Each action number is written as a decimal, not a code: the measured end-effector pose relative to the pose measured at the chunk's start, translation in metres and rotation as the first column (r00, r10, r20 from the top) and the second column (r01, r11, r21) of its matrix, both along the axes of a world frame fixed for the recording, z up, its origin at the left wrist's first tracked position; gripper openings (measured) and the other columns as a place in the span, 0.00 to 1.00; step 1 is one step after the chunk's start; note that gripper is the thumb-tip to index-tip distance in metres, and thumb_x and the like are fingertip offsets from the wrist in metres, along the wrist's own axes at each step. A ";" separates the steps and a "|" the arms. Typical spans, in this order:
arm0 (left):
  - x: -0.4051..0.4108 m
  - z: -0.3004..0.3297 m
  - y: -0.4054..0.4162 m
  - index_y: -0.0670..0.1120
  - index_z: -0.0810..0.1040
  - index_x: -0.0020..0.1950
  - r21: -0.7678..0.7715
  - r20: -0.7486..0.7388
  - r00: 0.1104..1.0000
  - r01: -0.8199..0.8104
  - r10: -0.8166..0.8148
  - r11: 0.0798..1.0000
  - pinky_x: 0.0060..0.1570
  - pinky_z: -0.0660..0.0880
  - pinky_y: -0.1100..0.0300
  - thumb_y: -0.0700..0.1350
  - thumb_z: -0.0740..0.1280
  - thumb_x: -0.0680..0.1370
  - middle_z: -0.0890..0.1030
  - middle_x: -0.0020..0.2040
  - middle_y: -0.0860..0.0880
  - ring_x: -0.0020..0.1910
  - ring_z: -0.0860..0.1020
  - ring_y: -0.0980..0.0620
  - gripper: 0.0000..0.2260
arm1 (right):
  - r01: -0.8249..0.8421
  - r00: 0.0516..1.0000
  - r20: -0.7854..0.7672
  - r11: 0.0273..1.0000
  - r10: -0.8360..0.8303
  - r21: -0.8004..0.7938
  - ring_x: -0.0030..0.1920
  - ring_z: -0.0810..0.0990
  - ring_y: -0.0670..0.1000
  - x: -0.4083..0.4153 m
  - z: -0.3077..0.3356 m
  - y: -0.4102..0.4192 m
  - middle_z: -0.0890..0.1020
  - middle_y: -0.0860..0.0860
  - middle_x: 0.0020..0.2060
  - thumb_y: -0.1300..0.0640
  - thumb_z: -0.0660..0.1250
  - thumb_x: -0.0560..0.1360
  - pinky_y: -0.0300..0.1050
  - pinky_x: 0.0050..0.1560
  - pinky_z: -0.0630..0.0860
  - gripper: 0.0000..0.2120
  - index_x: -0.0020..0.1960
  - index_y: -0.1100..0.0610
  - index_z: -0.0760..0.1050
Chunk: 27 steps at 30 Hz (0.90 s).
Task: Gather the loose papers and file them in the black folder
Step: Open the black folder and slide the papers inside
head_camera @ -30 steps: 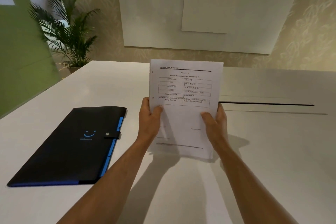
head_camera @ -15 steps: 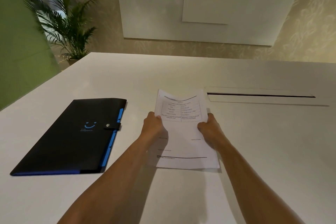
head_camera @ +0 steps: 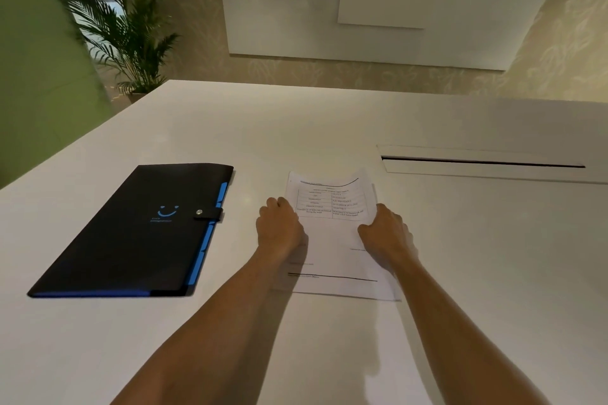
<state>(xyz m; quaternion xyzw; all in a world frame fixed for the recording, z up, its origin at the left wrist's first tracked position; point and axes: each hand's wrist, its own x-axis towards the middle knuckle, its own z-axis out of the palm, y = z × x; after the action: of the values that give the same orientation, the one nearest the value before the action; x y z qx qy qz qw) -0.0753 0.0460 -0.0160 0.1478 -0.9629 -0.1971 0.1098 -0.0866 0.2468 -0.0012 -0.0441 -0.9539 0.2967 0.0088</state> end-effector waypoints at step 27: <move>0.052 -0.001 -0.165 0.44 0.71 0.68 -0.152 0.021 0.993 -0.113 0.117 0.982 0.70 0.50 0.33 0.42 0.56 0.81 0.70 0.71 0.46 0.75 0.60 0.45 0.16 | -0.553 0.740 -0.299 0.798 0.602 0.239 0.54 0.78 0.55 0.021 0.004 -0.212 0.82 0.55 0.55 0.54 0.61 0.80 0.50 0.56 0.73 0.13 0.59 0.57 0.81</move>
<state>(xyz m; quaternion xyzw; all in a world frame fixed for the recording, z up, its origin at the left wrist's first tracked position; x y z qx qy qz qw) -0.0235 -0.1187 -0.0171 0.1974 -0.9665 -0.1149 0.1174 -0.0653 0.0344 0.0027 0.3100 -0.9195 0.2226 0.0939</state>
